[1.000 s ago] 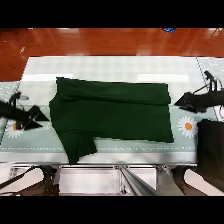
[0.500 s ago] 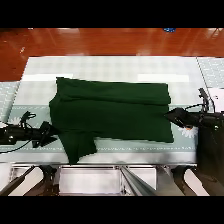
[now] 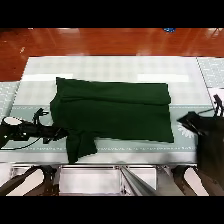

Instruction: Fold the shirts.

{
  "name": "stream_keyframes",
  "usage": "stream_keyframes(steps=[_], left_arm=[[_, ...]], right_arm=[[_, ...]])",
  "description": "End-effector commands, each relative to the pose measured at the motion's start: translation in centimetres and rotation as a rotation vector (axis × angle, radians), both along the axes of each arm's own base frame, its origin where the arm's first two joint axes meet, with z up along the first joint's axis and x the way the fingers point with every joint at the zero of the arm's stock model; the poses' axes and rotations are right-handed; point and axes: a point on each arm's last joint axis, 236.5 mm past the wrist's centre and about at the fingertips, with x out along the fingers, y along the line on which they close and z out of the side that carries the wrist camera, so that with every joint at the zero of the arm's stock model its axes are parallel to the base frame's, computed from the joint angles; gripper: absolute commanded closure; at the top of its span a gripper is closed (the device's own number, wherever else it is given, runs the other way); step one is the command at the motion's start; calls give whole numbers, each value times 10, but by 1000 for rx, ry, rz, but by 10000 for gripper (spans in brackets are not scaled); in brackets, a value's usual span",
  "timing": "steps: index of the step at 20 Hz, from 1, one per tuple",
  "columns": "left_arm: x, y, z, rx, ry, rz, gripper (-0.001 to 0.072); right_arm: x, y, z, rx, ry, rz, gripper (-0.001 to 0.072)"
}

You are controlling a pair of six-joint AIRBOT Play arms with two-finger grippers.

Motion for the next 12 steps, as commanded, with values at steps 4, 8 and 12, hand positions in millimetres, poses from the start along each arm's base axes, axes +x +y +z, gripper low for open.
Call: stream_keyframes(steps=[4, 8, 12], left_arm=[[2, -2, 0, 2, -5, -10, 684], [2, -2, 0, 2, -5, -10, 684], [2, -2, 0, 4, -6, -11, 684]], right_arm=[[-63, 9, -36, 20, 237, 5, 301], [-64, 18, -42, 77, 260, 28, 301], [-46, 26, -50, 145, 236, -7, 301]])
